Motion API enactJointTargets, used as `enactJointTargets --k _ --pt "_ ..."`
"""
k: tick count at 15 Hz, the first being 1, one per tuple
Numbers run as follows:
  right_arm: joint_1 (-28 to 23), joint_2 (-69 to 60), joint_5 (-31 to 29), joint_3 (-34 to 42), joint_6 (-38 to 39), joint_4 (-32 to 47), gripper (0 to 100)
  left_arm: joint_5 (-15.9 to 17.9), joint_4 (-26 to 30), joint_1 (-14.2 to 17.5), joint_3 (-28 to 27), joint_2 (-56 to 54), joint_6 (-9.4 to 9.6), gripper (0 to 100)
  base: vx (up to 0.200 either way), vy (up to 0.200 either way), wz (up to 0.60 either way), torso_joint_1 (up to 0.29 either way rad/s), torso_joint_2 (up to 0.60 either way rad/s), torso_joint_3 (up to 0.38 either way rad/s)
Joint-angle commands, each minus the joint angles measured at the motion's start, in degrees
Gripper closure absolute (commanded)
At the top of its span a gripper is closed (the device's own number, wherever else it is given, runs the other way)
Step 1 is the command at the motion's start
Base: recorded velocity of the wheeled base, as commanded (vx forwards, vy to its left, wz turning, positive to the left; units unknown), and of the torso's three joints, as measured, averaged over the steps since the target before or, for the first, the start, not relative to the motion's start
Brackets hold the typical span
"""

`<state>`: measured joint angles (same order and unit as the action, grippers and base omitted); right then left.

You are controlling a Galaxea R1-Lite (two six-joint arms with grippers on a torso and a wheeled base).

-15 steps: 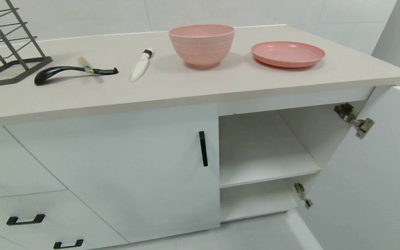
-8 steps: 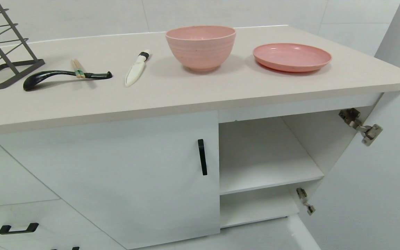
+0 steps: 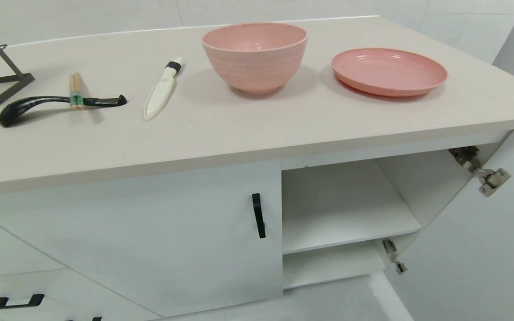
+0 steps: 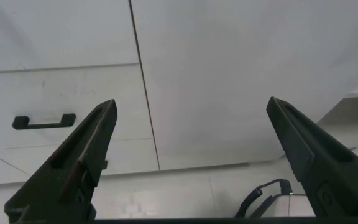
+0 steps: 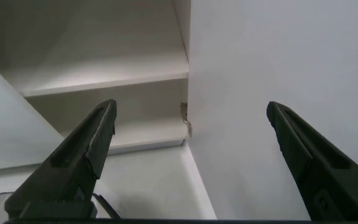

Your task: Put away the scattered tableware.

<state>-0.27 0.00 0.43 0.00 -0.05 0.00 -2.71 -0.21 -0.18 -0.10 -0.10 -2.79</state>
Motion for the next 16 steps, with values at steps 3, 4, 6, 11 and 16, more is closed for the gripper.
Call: enactJointTargets --k 3,4,6,11,16 --pt "0.0 0.0 0.01 0.0 -0.13 0.0 0 -0.02 -0.06 0.01 0.01 0.1 -0.02 0 0.0 0.0 0.0 0.201 -0.66 -0.209" --pt "0.0 0.0 0.01 0.0 -0.13 0.0 0 -0.02 -0.06 0.01 0.01 0.1 -0.11 0 0.0 0.0 0.0 0.217 -0.55 -0.203" --pt "0.0 0.0 0.01 0.0 -0.13 0.0 0 -0.11 -0.06 0.01 0.01 0.1 -0.28 0 0.0 0.0 0.0 0.246 -0.5 -0.215" --pt "0.0 0.0 0.01 0.0 -0.13 0.0 0 -0.02 -0.06 0.01 0.01 0.1 -0.28 0 0.0 0.0 0.0 0.16 -0.48 -0.215" --pt "0.0 0.0 0.01 0.0 -0.13 0.0 0 -0.02 -0.06 0.01 0.01 0.1 -0.28 0 0.0 0.0 0.0 0.368 -0.5 -0.236"
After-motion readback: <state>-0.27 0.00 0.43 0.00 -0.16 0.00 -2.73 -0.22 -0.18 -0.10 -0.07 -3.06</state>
